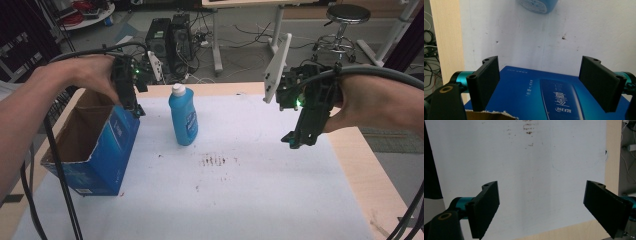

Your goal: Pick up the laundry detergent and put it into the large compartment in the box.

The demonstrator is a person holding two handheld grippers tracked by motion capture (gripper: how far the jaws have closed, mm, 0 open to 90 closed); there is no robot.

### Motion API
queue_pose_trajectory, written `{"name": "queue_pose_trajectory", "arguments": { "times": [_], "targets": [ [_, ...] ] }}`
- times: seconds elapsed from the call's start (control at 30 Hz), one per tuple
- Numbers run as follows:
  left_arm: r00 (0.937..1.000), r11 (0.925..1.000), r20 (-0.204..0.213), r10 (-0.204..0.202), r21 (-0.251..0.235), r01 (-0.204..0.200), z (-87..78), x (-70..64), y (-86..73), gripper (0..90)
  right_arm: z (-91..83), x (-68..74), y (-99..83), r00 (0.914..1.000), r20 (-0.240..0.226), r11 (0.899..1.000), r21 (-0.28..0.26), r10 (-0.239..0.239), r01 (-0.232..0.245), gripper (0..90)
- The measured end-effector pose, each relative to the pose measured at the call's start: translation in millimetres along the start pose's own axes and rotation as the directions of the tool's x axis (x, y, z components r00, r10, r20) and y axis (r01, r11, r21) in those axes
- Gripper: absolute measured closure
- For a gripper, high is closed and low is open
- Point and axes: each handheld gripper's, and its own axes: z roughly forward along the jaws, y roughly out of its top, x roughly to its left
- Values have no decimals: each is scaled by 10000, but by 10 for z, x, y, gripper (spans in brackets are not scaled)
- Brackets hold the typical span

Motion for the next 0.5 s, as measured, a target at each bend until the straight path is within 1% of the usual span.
{"name": "queue_pose_trajectory", "arguments": {
  "times": [0.07, 0.1, 0.13, 0.23, 0.3, 0.37, 0.43, 0.5],
  "targets": [
    [9999, 10000, 76, -72, -59, 73, 1, -2, 0, 169, -3, 4, -2, 10000, 25, 10000, 31, 55, -55, 125],
    [9994, 9995, 256, -241, -173, 245, 14, -17, 1, 169, 2, 6, -7, 10000, 53, 10000, 72, 56, -57, 126],
    [9994, 9995, 256, -241, -173, 245, 14, -17, 1, 169, 2, 6, -7, 10000, 53, 10000, 72, 56, -57, 126],
    [9983, 9988, 413, -418, -237, 428, 52, -54, -2, 169, 9, 23, -14, 10000, 25, 10000, 64, 6, -6, 126],
    [9984, 9984, 267, -498, -237, 504, 53, -72, -3, 168, 6, 35, -22, 10000, 23, 10000, 15, 37, -37, 126],
    [9975, 9974, 311, -641, -298, 650, 49, -91, 0, 169, 9, 42, -34, 10000, -7, 10000, 13, 39, -39, 126],
    [9967, 9969, 233, -776, -64, 778, 45, -113, 19, 168, 16, 48, -50, 10000, -3, 10000, 49, 62, -62, 126],
    [9962, 9964, 197, -851, 9, 851, 44, -139, 39, 169, 24, 47, -63, 10000, 58, 9999, 84, 67, -67, 126]
  ]
}}
